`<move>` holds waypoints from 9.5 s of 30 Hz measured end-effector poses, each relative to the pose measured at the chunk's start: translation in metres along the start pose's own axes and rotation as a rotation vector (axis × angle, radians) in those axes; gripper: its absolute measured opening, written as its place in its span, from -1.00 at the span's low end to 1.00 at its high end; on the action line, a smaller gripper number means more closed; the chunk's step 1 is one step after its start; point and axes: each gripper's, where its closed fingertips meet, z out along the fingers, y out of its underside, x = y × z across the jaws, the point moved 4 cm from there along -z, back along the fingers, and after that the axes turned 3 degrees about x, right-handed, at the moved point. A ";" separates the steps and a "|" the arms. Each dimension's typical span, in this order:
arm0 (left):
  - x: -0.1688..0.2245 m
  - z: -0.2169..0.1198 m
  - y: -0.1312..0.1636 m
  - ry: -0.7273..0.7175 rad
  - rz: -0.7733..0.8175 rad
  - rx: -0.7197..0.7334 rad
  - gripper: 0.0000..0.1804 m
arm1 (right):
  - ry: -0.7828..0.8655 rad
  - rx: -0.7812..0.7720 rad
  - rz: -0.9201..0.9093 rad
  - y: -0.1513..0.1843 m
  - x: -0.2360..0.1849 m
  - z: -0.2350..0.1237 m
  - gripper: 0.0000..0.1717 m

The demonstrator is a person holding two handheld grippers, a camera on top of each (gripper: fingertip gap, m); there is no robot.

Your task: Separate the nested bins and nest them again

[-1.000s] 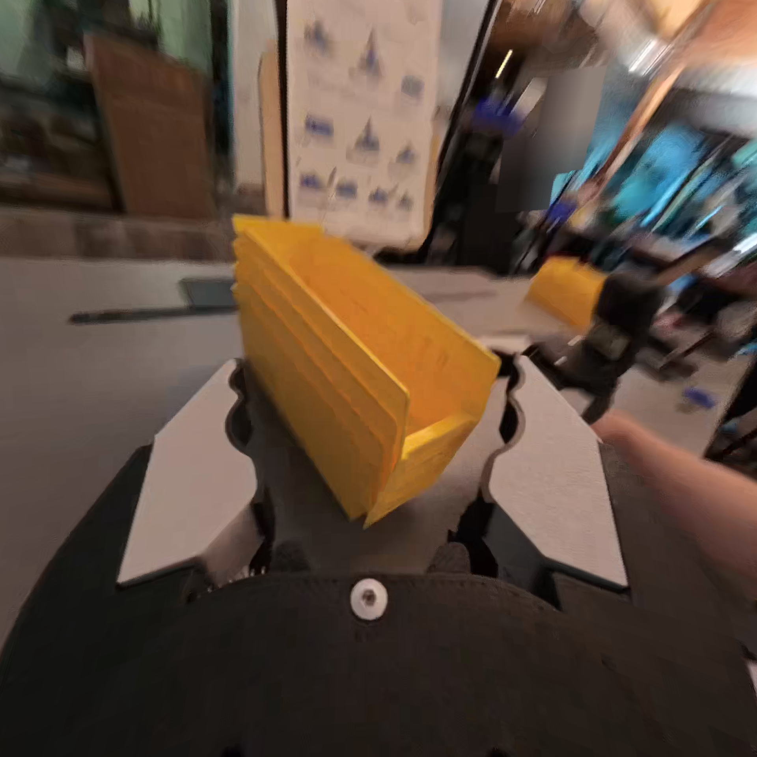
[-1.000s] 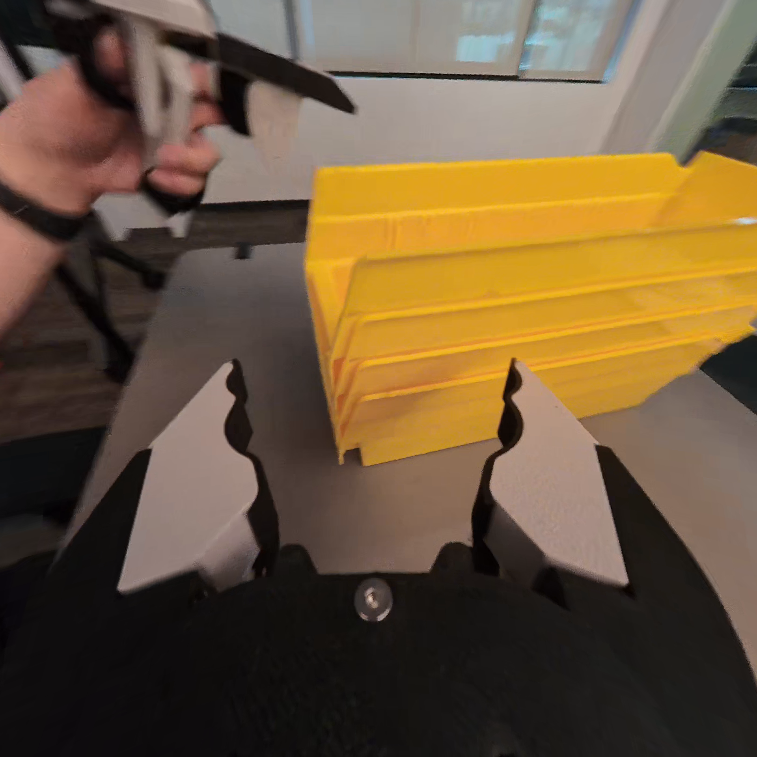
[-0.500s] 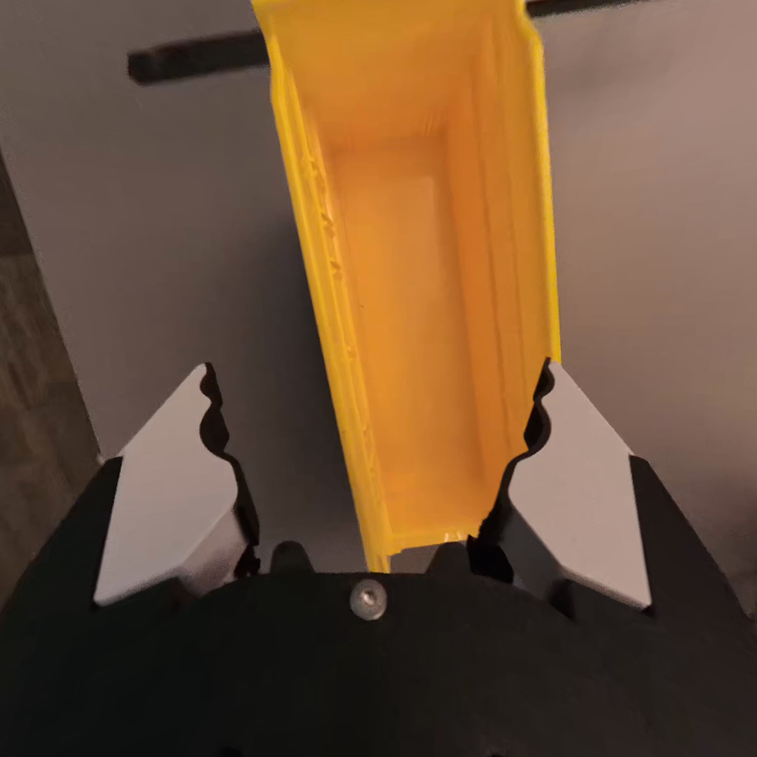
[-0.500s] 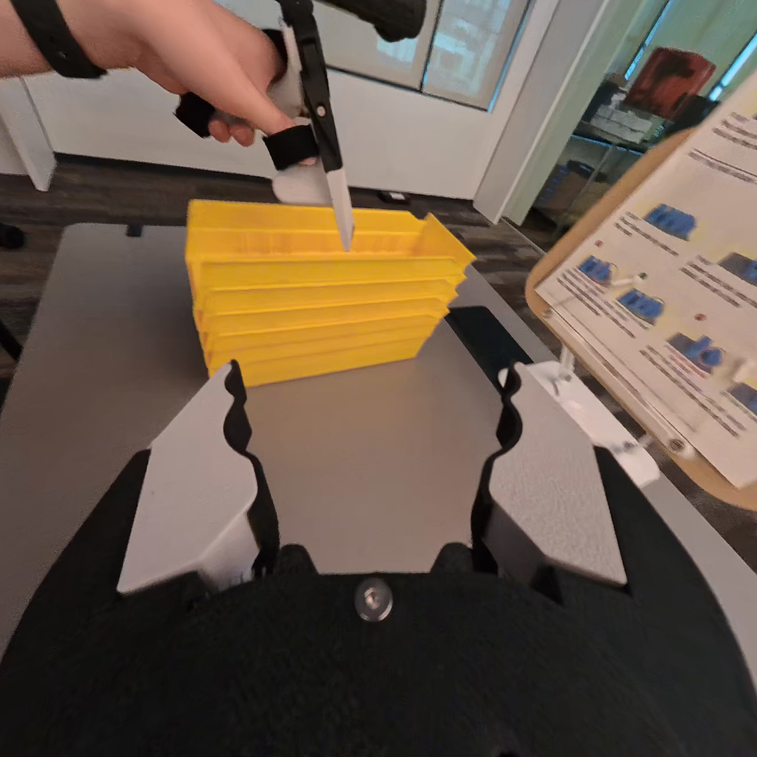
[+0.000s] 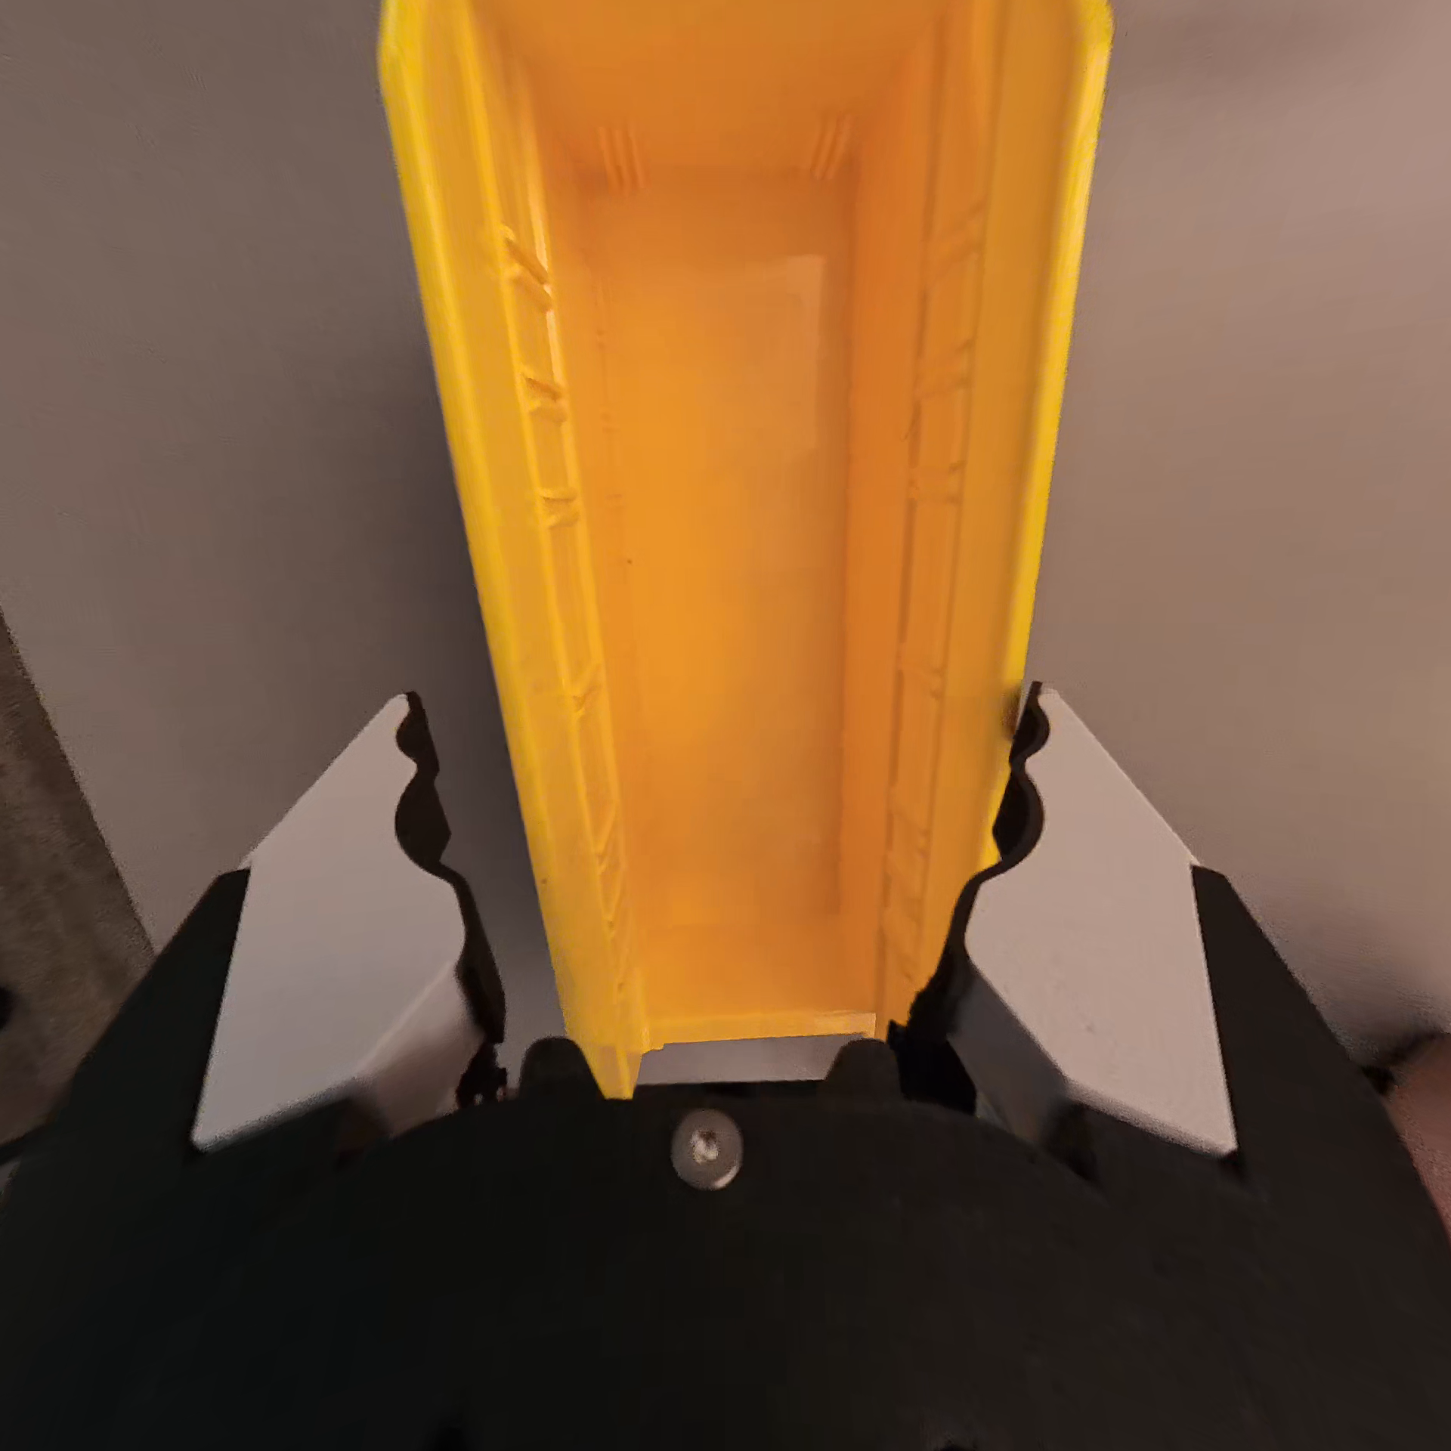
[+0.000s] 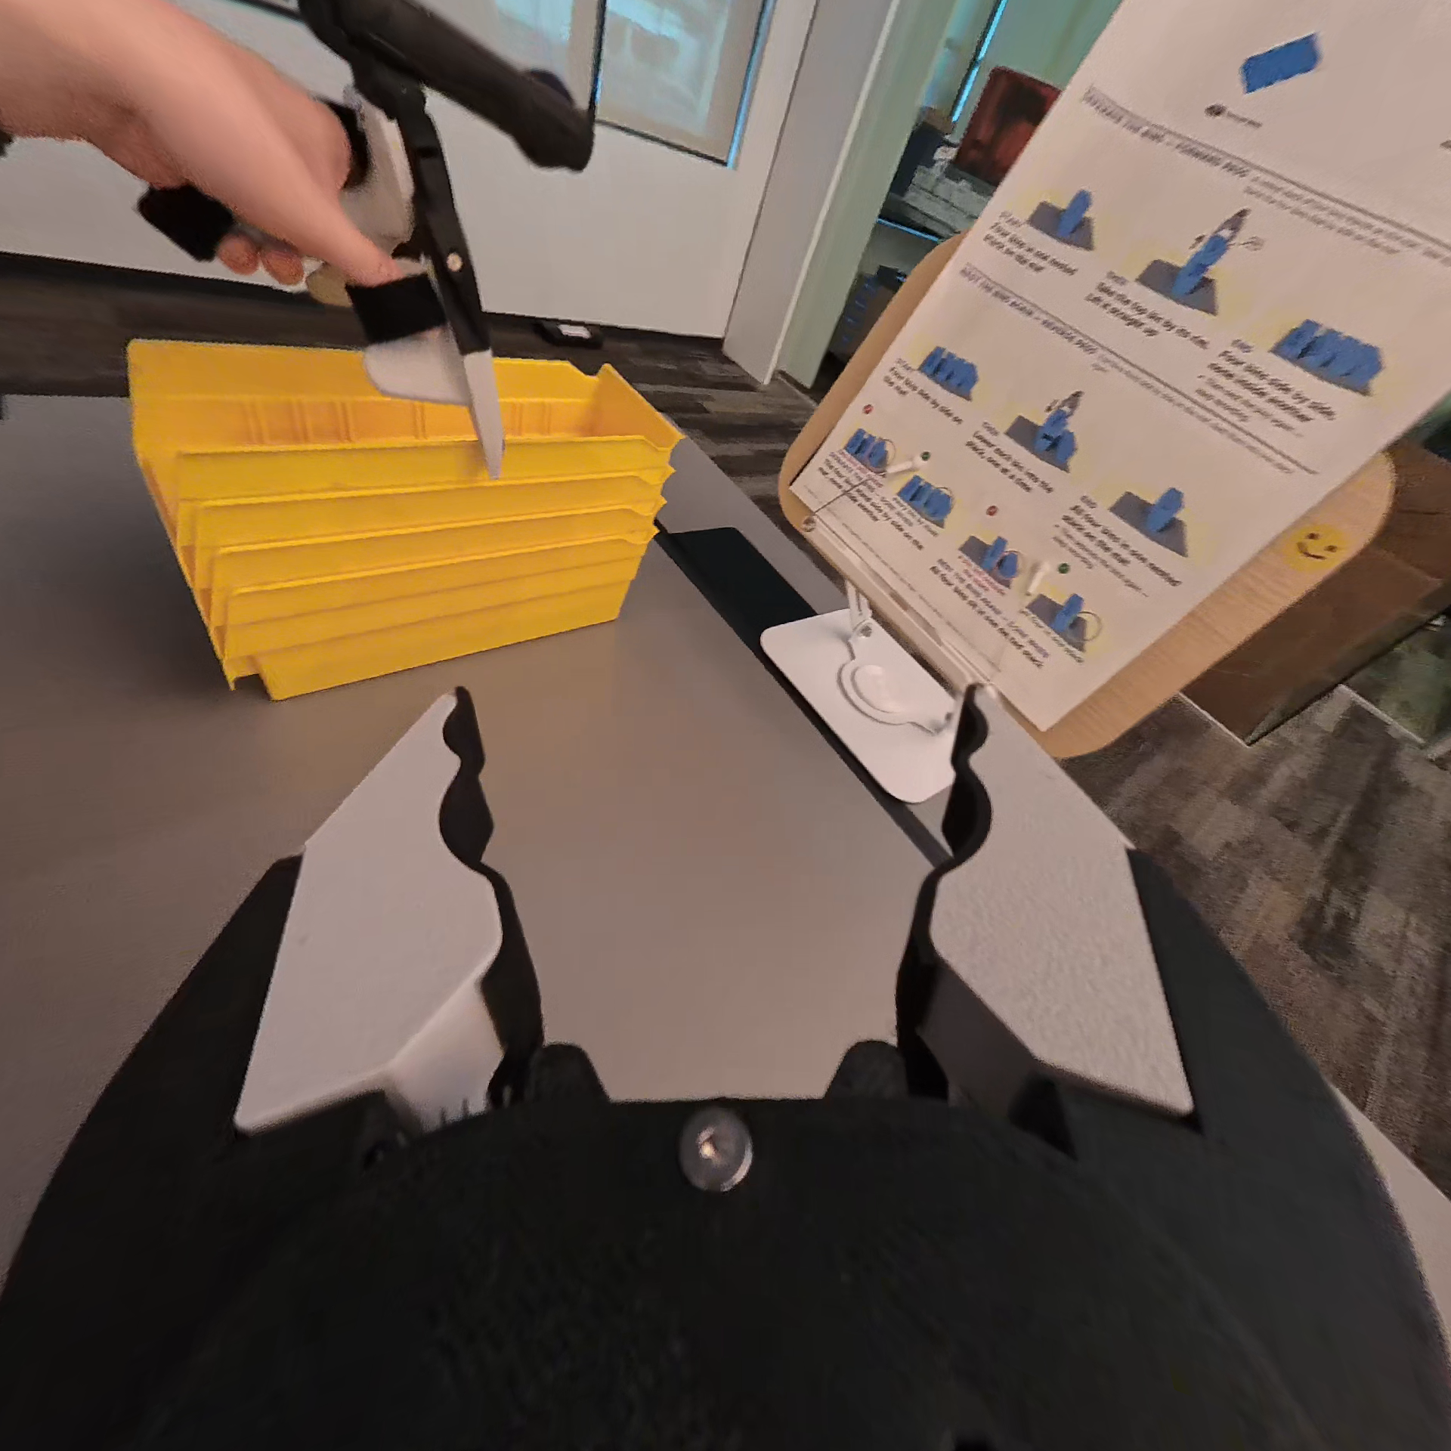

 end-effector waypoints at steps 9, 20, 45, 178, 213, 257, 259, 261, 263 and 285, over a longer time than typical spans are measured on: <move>0.009 0.004 0.001 -0.027 0.033 -0.063 0.42 | 0.094 0.042 0.067 -0.002 0.025 -0.028 0.33; 0.009 0.002 0.001 -0.050 0.044 -0.135 0.26 | 0.150 -0.103 0.019 0.019 0.029 -0.010 0.30; 0.008 -0.015 -0.007 -0.034 0.027 -0.137 0.27 | 0.133 -0.209 -0.038 0.030 0.016 0.010 0.31; 0.006 0.004 0.021 -0.005 0.044 -0.128 0.27 | 0.129 -0.989 0.678 0.157 -0.061 0.148 -0.71; 0.141 -0.090 0.016 -0.004 0.209 0.045 0.26 | 0.640 -1.048 1.086 0.295 0.138 -0.205 -0.97; 0.019 -0.038 0.031 -0.042 0.015 0.274 0.26 | 0.104 -0.726 0.762 0.116 -0.055 0.090 -0.06; -0.006 -0.023 0.042 -0.031 -0.028 0.202 0.26 | 0.156 -0.823 0.715 0.131 -0.061 0.106 -0.07; -0.022 -0.006 0.051 -0.020 -0.056 0.139 0.27 | 0.191 -0.918 0.694 0.143 -0.064 0.114 -0.13; -0.017 0.008 0.056 0.089 -0.092 0.102 0.29 | 0.162 -0.967 0.720 0.148 -0.071 0.121 -0.25; 0.011 0.043 0.049 -0.067 0.055 -0.069 0.34 | 0.146 -1.050 0.734 0.168 -0.060 0.117 -0.97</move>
